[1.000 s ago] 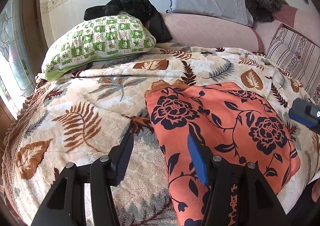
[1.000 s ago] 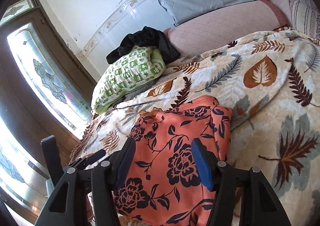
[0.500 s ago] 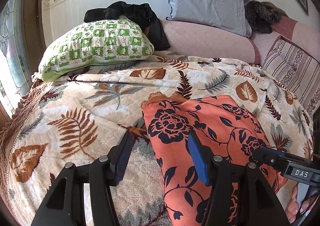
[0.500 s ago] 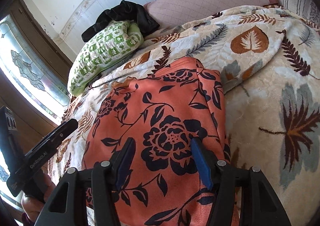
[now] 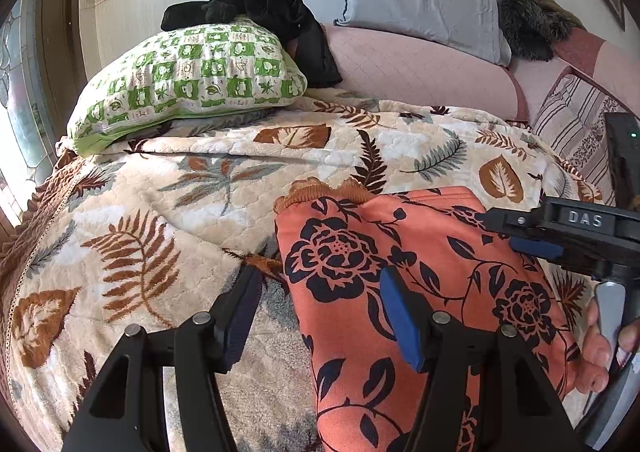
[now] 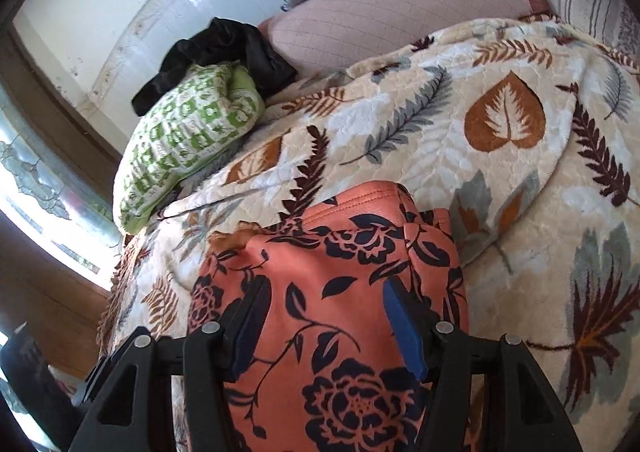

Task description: Fold small clothes

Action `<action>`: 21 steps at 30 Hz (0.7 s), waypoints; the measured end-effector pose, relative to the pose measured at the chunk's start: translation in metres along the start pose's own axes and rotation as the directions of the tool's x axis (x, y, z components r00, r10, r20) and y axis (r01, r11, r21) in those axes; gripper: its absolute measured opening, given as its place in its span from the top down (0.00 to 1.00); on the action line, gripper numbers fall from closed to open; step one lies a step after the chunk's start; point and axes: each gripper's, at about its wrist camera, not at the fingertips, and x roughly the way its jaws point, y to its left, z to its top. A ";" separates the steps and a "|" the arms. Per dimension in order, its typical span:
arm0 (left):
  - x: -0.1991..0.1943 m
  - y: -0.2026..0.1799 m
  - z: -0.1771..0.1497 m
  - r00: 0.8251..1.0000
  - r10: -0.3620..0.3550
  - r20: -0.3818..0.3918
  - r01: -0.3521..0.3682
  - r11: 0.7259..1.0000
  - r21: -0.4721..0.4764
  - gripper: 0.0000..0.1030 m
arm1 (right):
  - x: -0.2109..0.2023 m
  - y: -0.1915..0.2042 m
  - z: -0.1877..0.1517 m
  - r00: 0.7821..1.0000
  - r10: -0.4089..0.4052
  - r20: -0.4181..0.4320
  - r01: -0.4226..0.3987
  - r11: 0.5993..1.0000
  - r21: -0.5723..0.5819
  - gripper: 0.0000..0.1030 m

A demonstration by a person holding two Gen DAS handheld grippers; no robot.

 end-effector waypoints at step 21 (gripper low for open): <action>0.019 0.014 -0.032 0.985 0.138 -0.108 -0.128 0.987 0.093 0.09 | -0.055 -0.039 -0.095 0.970 0.064 -0.233 -0.066 0.998 0.000 0.46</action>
